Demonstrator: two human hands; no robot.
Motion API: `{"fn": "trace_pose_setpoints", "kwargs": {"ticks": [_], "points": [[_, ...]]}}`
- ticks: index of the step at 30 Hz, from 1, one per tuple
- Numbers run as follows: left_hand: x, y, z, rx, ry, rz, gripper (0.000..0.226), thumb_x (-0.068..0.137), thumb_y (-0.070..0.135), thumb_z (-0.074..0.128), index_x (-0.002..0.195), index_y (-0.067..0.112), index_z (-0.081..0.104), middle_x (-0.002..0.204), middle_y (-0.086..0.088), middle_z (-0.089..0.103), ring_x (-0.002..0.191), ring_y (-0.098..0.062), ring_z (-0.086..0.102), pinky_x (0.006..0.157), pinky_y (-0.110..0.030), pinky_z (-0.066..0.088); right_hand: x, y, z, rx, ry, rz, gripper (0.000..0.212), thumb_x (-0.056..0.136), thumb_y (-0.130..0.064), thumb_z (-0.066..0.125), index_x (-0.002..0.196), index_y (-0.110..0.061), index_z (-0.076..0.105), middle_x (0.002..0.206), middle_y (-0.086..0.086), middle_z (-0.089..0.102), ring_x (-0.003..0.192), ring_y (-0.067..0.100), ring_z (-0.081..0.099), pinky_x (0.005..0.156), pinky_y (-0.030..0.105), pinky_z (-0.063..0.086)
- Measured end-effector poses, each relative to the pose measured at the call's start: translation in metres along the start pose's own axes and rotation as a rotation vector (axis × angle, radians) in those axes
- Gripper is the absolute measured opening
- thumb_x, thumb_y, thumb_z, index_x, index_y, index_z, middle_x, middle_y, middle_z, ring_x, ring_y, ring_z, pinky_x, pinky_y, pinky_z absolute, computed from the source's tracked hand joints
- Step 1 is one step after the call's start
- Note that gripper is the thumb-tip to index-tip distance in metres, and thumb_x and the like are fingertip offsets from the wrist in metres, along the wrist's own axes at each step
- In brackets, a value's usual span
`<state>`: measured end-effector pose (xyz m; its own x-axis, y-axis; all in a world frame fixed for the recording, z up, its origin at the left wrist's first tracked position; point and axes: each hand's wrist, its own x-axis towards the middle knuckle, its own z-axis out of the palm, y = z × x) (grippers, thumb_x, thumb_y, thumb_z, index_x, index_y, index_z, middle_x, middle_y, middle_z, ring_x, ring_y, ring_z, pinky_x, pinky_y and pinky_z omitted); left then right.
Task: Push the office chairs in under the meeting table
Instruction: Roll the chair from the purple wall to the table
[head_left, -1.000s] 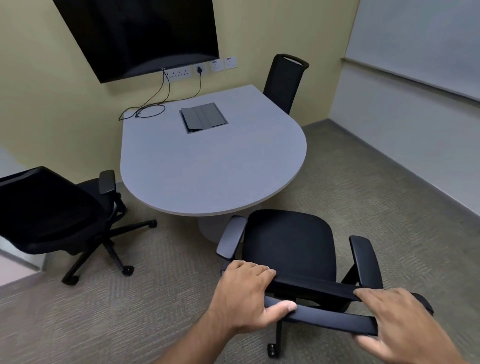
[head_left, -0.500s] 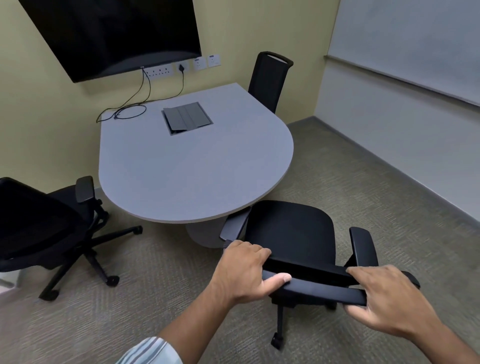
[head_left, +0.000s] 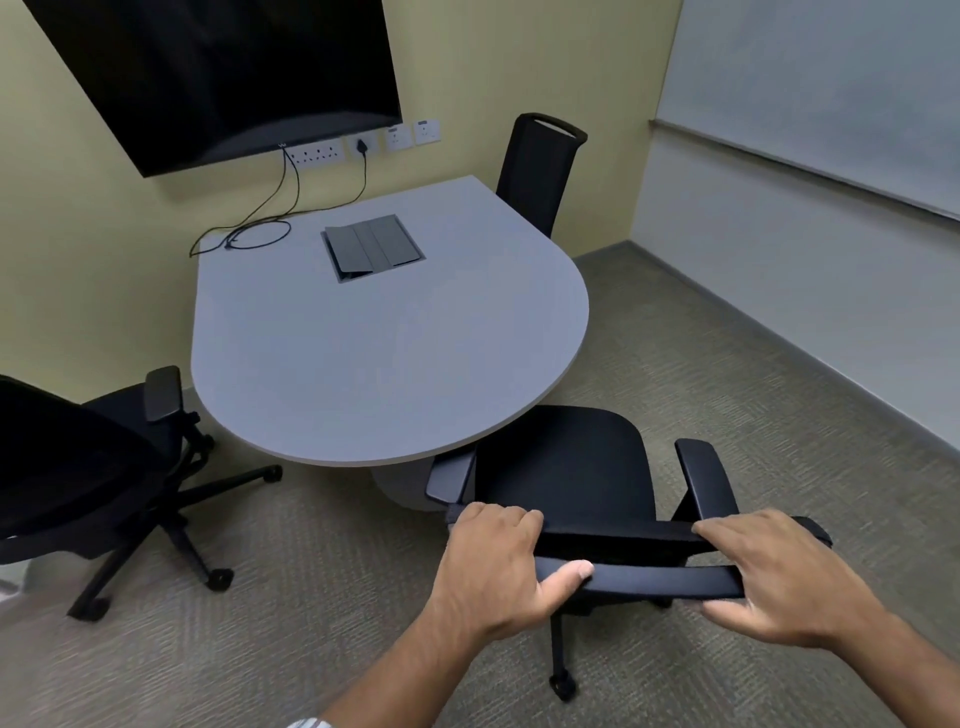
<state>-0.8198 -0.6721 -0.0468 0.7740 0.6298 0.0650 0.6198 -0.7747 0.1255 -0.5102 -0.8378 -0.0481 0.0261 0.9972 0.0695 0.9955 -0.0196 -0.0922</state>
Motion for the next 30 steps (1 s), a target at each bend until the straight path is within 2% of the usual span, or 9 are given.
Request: {"fn": "trace_pose_setpoints", "kwargs": {"ticks": [2,4,8,15,19,22,26,30], "points": [[-0.006,0.007,0.003,-0.008,0.006,-0.013,0.093,0.096,0.094,0.011,0.105,0.02,0.066,0.094,0.005,0.068,0.091,-0.02,0.063,0.096,-0.043,0.047,-0.004,0.008,0.001,0.006,0.032,-0.018,0.077,0.083,-0.095,0.058,0.105,-0.023,0.073,0.09,-0.015,0.072,0.082,0.014,0.07,0.079,0.041,0.056],[-0.01,0.015,0.005,-0.014,0.017,-0.017,0.093,0.096,0.094,0.012,0.11,0.019,0.066,0.098,0.004,0.068,0.095,-0.022,0.063,0.098,-0.043,0.046,-0.007,0.014,0.0,0.007,0.051,-0.044,0.089,0.086,-0.099,0.05,0.116,-0.019,0.075,0.101,-0.011,0.076,0.091,0.016,0.073,0.084,0.044,0.059],[-0.015,0.022,0.006,-0.018,0.022,-0.04,0.099,0.096,0.095,0.012,0.119,0.017,0.069,0.106,0.002,0.071,0.102,-0.025,0.065,0.103,-0.044,0.046,-0.008,0.017,-0.001,0.019,0.053,-0.066,0.084,0.095,-0.092,0.04,0.122,-0.02,0.074,0.109,-0.011,0.077,0.098,0.015,0.074,0.088,0.043,0.058],[-0.031,0.02,0.009,-0.033,0.058,-0.077,0.094,0.099,0.091,0.025,0.122,0.015,0.075,0.11,0.001,0.076,0.106,-0.024,0.07,0.104,-0.044,0.051,-0.009,0.008,0.005,-0.006,0.131,-0.151,0.073,0.099,-0.085,0.045,0.117,-0.02,0.072,0.103,-0.009,0.074,0.091,0.017,0.072,0.084,0.043,0.062],[-0.04,0.014,0.008,-0.028,0.081,-0.086,0.09,0.099,0.089,0.033,0.122,0.015,0.078,0.114,0.0,0.079,0.105,-0.022,0.073,0.102,-0.042,0.053,-0.005,0.0,0.008,-0.01,0.131,-0.173,0.075,0.099,-0.085,0.044,0.117,-0.019,0.073,0.106,-0.01,0.074,0.097,0.014,0.072,0.092,0.044,0.06],[-0.048,0.009,0.005,-0.003,0.081,-0.1,0.09,0.1,0.088,0.034,0.127,0.014,0.079,0.121,0.0,0.08,0.111,-0.02,0.074,0.103,-0.043,0.058,-0.003,-0.009,0.009,-0.002,0.095,-0.178,0.073,0.099,-0.087,0.043,0.115,-0.021,0.071,0.103,-0.012,0.072,0.096,0.013,0.071,0.095,0.043,0.058],[-0.061,0.004,0.0,0.013,0.075,-0.135,0.09,0.1,0.087,0.033,0.127,0.016,0.08,0.123,0.003,0.08,0.114,-0.019,0.075,0.104,-0.042,0.058,0.002,-0.021,0.012,0.003,0.04,-0.157,0.077,0.097,-0.09,0.041,0.108,-0.02,0.07,0.098,-0.007,0.072,0.09,0.016,0.069,0.092,0.04,0.056],[-0.071,0.001,-0.001,0.023,0.11,-0.169,0.086,0.1,0.086,0.037,0.125,0.017,0.081,0.124,0.003,0.081,0.114,-0.019,0.076,0.103,-0.044,0.059,0.007,-0.031,0.012,0.008,-0.029,-0.132,0.082,0.097,-0.092,0.032,0.109,-0.02,0.07,0.102,-0.008,0.073,0.094,0.016,0.068,0.094,0.038,0.051]]}}
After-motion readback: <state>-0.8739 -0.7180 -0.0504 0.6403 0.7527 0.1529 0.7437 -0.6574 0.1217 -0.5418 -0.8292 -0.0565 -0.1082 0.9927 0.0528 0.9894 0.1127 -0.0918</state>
